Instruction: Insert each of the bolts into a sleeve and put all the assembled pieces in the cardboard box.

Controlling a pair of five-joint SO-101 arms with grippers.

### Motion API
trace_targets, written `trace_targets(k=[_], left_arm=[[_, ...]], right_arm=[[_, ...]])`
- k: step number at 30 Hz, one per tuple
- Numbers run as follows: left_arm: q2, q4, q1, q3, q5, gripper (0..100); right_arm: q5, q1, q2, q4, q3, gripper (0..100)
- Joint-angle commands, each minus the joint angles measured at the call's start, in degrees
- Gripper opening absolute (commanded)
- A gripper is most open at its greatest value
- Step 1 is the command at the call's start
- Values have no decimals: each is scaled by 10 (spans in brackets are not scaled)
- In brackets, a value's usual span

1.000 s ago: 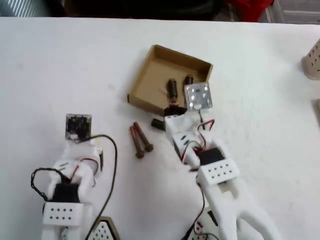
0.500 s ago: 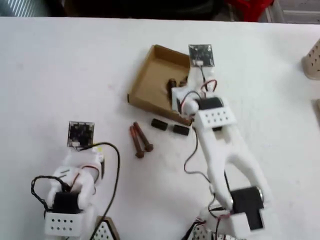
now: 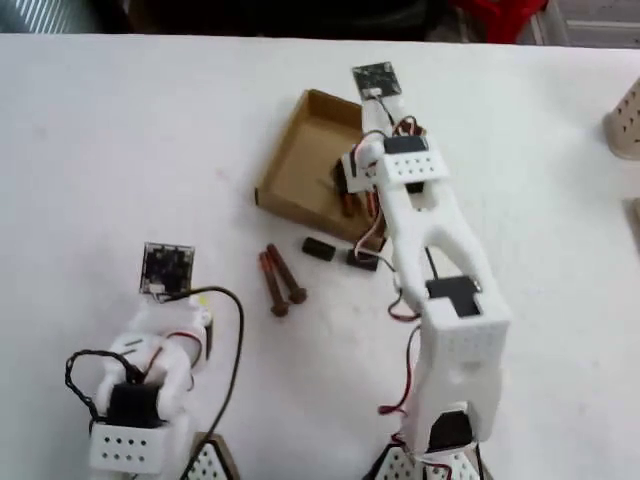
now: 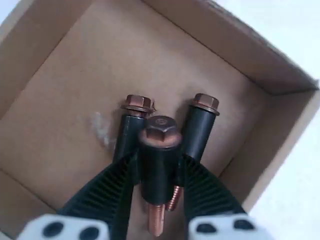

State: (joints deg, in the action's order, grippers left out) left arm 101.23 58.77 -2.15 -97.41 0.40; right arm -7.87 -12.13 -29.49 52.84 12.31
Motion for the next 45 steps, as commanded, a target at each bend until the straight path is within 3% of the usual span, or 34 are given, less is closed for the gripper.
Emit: trace_targets(k=[1,6,11,17,22,38,42,45], left_arm=[[9,3,8,3,-6,20],[9,1,8,3,-7,20],[9,3,8,3,-70,20],[9,4,8,3,-79,20],[9,3,8,3,-80,20],[8,2,7,3,-82,20],[8,2,7,3,-82,20],[8,3,6,3,-82,20]], right_arm=[[-16,6,-70,31,142,18],[-18,4,-137,33,215,18],[-21,6,-145,34,226,21],[-18,4,-145,66,229,132],[-22,7,-128,74,229,74],[-24,12,-21,309,223,18],[-95,6,-3,371,223,17],[-100,5,16,395,202,17]])
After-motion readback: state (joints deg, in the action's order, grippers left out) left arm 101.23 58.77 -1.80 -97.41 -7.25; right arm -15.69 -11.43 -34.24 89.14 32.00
